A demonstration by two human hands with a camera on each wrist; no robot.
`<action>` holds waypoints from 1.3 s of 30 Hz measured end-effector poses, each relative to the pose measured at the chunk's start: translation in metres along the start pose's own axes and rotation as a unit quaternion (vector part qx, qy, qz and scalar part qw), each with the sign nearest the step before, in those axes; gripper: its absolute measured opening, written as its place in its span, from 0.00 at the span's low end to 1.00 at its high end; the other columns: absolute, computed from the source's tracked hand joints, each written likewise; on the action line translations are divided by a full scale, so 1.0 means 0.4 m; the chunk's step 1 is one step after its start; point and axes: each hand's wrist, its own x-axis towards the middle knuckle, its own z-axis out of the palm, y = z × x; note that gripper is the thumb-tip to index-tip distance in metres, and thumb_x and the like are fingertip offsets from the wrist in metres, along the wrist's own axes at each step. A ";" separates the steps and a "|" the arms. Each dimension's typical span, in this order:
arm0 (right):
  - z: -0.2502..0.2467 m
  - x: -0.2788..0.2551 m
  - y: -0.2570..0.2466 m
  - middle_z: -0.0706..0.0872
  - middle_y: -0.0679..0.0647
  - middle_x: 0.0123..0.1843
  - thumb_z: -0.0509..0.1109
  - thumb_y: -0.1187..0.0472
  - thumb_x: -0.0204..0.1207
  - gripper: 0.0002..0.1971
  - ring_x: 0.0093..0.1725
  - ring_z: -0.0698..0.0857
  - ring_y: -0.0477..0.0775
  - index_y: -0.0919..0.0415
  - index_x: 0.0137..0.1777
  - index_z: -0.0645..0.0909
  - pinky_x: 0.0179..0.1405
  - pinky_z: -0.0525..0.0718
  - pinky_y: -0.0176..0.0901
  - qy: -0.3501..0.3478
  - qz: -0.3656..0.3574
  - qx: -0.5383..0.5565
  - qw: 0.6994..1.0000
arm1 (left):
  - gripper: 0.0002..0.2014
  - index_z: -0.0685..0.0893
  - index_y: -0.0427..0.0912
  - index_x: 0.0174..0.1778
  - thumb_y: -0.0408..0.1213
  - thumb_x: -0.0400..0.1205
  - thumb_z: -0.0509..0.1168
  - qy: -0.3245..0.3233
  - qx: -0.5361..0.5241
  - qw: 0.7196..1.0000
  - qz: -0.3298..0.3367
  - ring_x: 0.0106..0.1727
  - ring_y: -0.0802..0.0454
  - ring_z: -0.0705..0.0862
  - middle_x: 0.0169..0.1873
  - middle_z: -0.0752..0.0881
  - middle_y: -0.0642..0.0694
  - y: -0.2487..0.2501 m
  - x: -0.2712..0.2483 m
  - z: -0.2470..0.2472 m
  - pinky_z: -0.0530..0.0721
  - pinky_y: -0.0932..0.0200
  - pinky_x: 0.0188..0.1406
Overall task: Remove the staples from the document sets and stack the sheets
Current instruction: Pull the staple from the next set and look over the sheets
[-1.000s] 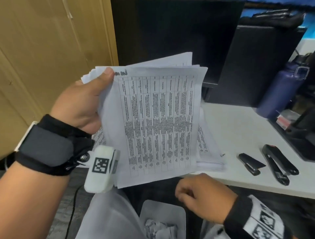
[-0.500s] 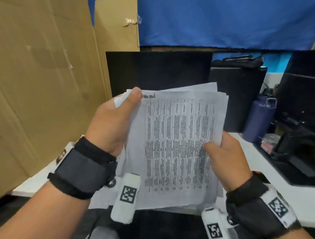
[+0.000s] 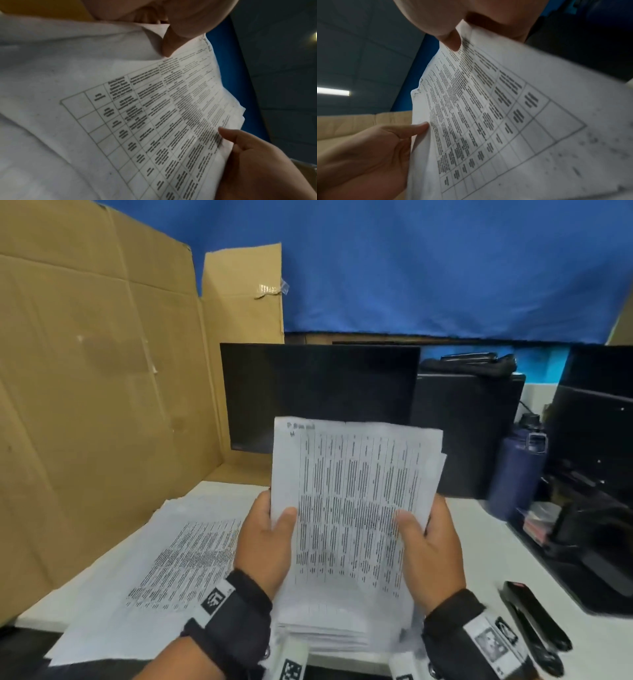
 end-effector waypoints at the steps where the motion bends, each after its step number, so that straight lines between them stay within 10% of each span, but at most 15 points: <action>1: 0.002 -0.009 0.015 0.88 0.30 0.51 0.64 0.65 0.84 0.13 0.51 0.87 0.32 0.43 0.58 0.78 0.51 0.85 0.39 0.003 0.008 -0.005 1.000 | 0.11 0.85 0.56 0.60 0.34 0.89 0.63 0.001 -0.001 1.000 -0.017 0.58 0.59 0.90 0.53 0.93 0.59 -0.022 -0.009 -0.002 0.86 0.56 0.58; 9: 0.020 -0.034 0.035 0.87 0.40 0.54 0.59 0.73 0.83 0.17 0.46 0.86 0.32 0.49 0.62 0.74 0.42 0.80 0.36 -0.009 0.030 -0.005 0.999 | 0.13 0.84 0.50 0.54 0.29 0.87 0.58 0.014 -0.005 0.994 -0.106 0.52 0.38 0.87 0.49 0.91 0.43 -0.102 -0.049 -0.024 0.84 0.45 0.53; 16: 0.012 -0.011 -0.002 0.81 0.40 0.58 0.58 0.74 0.81 0.33 0.51 0.85 0.39 0.43 0.79 0.62 0.49 0.81 0.43 0.053 -0.020 -0.006 0.998 | 0.17 0.81 0.48 0.55 0.22 0.82 0.56 0.009 -0.019 0.997 -0.076 0.40 0.46 0.81 0.43 0.87 0.42 -0.063 -0.061 -0.028 0.77 0.53 0.39; 26: 0.048 0.008 -0.053 0.82 0.42 0.50 0.59 0.70 0.84 0.13 0.45 0.84 0.33 0.51 0.59 0.66 0.37 0.81 0.38 0.037 -0.051 -0.018 0.998 | 0.12 0.82 0.56 0.57 0.35 0.92 0.56 0.026 -0.036 0.999 0.012 0.54 0.48 0.89 0.50 0.91 0.51 -0.024 -0.050 0.005 0.88 0.47 0.52; 30: 0.042 0.009 -0.052 0.84 0.41 0.50 0.61 0.69 0.83 0.15 0.45 0.84 0.29 0.50 0.61 0.66 0.33 0.81 0.32 0.028 -0.042 -0.018 0.999 | 0.10 0.85 0.61 0.56 0.41 0.86 0.62 0.016 -0.092 0.995 -0.029 0.57 0.45 0.90 0.52 0.93 0.51 -0.037 -0.041 0.004 0.88 0.35 0.61; 39: 0.031 0.021 -0.025 0.87 0.42 0.50 0.58 0.63 0.88 0.07 0.45 0.85 0.30 0.49 0.53 0.74 0.40 0.80 0.36 0.025 0.006 0.005 1.000 | 0.12 0.88 0.53 0.64 0.35 0.91 0.63 -0.004 -0.132 0.990 -0.054 0.65 0.53 0.90 0.59 0.94 0.53 -0.082 -0.021 -0.005 0.81 0.39 0.75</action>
